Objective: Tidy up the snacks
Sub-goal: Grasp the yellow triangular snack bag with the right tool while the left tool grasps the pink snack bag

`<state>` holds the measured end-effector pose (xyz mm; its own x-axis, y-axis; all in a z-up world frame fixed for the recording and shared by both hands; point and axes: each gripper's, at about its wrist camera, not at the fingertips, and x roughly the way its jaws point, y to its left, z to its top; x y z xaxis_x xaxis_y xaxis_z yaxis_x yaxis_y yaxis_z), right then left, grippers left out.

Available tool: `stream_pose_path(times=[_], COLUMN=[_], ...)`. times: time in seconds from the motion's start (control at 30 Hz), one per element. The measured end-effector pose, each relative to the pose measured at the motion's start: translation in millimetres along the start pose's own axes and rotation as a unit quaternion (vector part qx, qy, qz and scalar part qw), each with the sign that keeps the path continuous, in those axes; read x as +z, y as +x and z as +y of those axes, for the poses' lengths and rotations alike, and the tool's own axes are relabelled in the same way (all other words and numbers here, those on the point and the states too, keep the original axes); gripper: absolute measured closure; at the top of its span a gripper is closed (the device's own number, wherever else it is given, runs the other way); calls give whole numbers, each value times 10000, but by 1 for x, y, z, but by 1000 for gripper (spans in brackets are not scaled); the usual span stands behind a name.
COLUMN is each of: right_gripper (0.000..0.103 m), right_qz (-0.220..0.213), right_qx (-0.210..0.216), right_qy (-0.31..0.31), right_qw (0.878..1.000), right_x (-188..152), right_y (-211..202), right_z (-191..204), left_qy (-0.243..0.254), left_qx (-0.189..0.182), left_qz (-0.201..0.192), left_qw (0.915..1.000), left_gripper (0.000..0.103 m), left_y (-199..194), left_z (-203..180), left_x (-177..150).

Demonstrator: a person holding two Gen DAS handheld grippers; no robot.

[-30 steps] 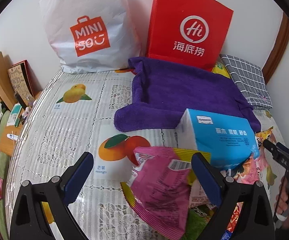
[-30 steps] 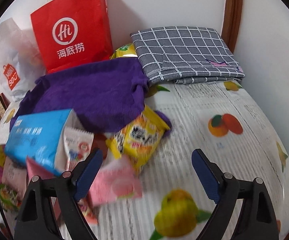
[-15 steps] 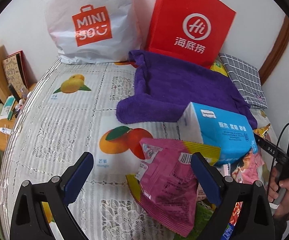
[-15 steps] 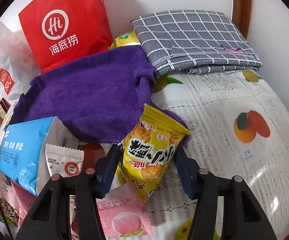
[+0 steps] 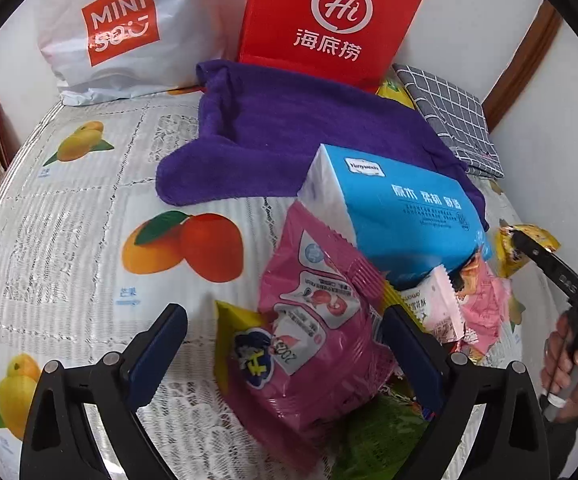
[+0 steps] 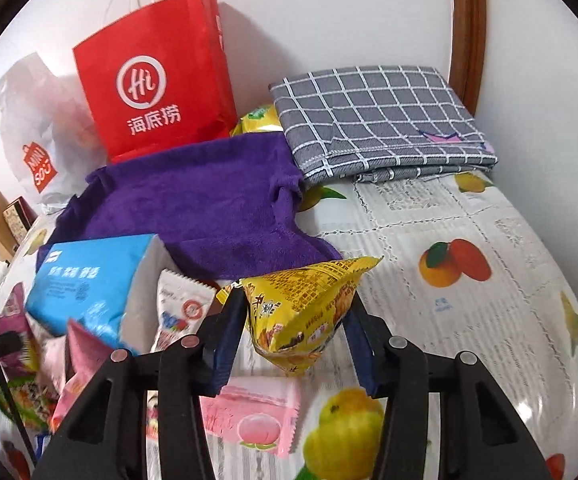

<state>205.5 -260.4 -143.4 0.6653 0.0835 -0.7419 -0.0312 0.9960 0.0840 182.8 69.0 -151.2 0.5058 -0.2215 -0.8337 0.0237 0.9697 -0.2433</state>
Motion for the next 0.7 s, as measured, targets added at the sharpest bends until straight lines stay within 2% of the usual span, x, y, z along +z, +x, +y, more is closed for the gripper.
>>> stream_pose_path(times=[0.03, 0.07, 0.1, 0.2, 0.33, 0.47, 0.7], right_gripper=[55, 55, 55, 55, 55, 55, 56], right_qz=[-10, -23, -32, -84, -157, -224, -265], right_qx=[-5, -19, -34, -89, -85, -73, 42], right_qy=[-30, -70, -85, -59, 31, 45, 42], right_qw=[10000, 10000, 10000, 9999, 9998, 9997, 9996], right_x=[-2, -4, -6, -10, -14, -17, -26], right_y=[-3, -9, -12, -23, -41, -60, -86], right_z=[1, 2, 2, 1, -2, -1, 11], left_qy=[3, -8, -27, -98, -178, -113, -165], left_qx=[-71, -190, -208, -242, -156, 135, 52], left_qz=[-19, -14, -23, -84, -196, -366, -587], left_qw=[10000, 9998, 9998, 9996, 9995, 9992, 9981], left_gripper=[21, 35, 41, 48, 50, 50, 50], left_y=[-1, -2, -4, -12, -25, -43, -74], left_z=[-1, -2, -3, -1, 4, 6, 1], left_x=[-1, -2, -3, -4, -7, -11, -16])
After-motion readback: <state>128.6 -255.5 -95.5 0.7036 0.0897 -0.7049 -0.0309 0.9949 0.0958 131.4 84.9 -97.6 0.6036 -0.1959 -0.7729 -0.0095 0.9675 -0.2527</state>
